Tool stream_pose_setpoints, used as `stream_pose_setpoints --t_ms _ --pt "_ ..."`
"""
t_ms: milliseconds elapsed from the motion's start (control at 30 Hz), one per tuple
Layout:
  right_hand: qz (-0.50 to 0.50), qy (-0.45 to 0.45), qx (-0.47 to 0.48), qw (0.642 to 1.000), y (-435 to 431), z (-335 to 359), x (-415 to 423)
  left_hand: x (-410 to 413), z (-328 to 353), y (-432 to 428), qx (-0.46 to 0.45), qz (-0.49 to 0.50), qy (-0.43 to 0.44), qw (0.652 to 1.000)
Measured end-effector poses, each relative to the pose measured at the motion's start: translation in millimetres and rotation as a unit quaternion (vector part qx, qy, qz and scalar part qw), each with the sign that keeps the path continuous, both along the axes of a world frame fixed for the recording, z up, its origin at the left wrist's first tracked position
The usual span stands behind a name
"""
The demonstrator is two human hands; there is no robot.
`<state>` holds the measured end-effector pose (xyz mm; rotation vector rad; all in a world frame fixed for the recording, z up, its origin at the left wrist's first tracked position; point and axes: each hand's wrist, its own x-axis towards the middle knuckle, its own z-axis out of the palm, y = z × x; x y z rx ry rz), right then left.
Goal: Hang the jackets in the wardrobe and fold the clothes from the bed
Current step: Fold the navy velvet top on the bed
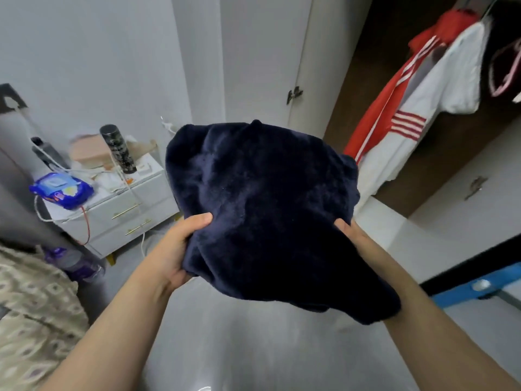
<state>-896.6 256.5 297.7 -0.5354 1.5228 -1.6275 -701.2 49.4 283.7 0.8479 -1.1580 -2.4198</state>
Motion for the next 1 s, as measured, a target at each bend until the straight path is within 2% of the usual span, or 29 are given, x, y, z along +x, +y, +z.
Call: stream_pose_setpoints --t_ms 100,200,467,667,800,900,1000 --pt "-0.003 0.036 0.027 0.999 -5.3 82.1 -8.9 -16.3 71.6 -10.2 -0.03 -0.018 0.028 0.999" --pt "-0.044 0.029 0.007 0.999 -9.8 133.5 -13.2 -27.8 123.2 -12.9 -0.049 -0.009 0.057 0.997" --pt "-0.08 0.056 -0.065 0.993 -8.8 216.0 -64.2 -85.9 222.1 -14.7 -0.09 -0.049 0.1 0.99" --pt "-0.113 0.105 -0.116 0.981 -20.3 266.7 -142.0 -186.1 276.6 -38.7 -0.14 -0.081 0.107 0.981" --pt "-0.194 0.113 -0.133 0.965 -31.0 300.4 -210.6 -267.1 314.4 -57.1 -0.171 -0.103 0.127 0.972" --pt "-0.18 0.155 -0.174 0.956 -29.0 327.0 -251.2 -320.1 341.3 -65.7 -0.187 -0.122 0.132 0.966" --pt "-0.212 0.207 -0.135 0.946 -33.5 362.2 -292.1 -368.4 365.4 -71.5 -0.184 -0.128 0.158 0.962"
